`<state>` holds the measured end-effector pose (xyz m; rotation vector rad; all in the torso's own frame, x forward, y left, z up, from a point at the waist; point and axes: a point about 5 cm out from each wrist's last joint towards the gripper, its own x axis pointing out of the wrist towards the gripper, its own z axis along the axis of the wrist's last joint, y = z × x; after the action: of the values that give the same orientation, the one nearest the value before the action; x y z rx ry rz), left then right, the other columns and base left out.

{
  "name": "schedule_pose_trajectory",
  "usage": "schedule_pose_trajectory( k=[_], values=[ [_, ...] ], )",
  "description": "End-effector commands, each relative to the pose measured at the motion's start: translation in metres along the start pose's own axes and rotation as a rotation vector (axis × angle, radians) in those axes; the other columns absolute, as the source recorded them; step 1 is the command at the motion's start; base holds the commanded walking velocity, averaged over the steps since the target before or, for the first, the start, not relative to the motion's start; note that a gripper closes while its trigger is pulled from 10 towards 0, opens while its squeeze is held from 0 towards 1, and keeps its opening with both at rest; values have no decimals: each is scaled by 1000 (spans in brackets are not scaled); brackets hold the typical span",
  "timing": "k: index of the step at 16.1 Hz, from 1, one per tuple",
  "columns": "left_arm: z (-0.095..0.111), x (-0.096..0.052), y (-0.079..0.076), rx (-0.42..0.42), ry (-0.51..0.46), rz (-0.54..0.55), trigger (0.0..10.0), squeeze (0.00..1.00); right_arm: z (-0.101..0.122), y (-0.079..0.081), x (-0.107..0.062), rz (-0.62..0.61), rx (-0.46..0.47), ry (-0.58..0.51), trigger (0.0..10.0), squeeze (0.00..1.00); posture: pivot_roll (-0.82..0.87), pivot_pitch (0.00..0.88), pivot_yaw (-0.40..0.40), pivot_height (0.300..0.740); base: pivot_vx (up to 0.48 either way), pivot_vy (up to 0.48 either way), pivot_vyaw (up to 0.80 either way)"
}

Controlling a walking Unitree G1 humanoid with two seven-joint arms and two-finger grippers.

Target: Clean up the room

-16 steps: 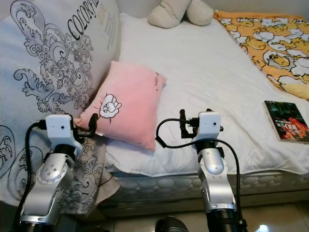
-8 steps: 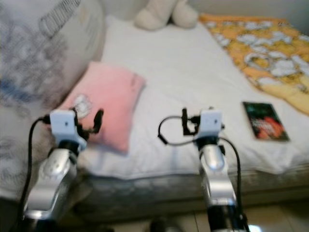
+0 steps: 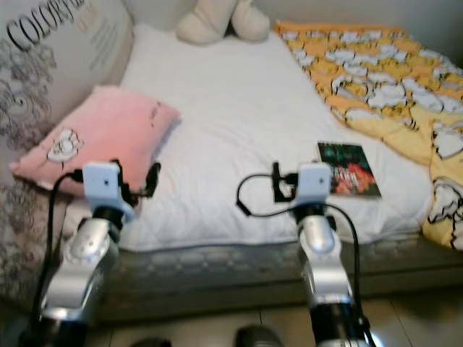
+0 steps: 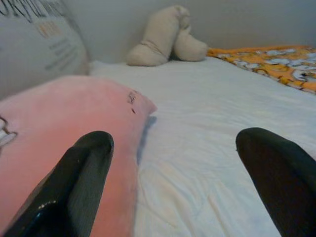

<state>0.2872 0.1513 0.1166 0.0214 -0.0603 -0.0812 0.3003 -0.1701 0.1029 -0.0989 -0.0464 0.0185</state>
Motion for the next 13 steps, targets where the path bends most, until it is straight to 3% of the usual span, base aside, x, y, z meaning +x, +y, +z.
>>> schedule_pose_trajectory(
  k=[1,5,13],
  values=[
    [-1,3,-3,2,6,-9,10000,0,0,-7,1,-12,-33,1,10000,0,-94,0,27,703,244,-334,731],
    [2,8,-3,-2,2,-13,10000,0,-4,-9,-1,-37,-37,18,10000,0,-99,0,31,703,0,0,698],
    [7,14,-12,4,-22,-81,10000,0,0,-7,-1,-31,-55,-3,10000,0,-110,0,32,703,307,-364,0]
  ],
)
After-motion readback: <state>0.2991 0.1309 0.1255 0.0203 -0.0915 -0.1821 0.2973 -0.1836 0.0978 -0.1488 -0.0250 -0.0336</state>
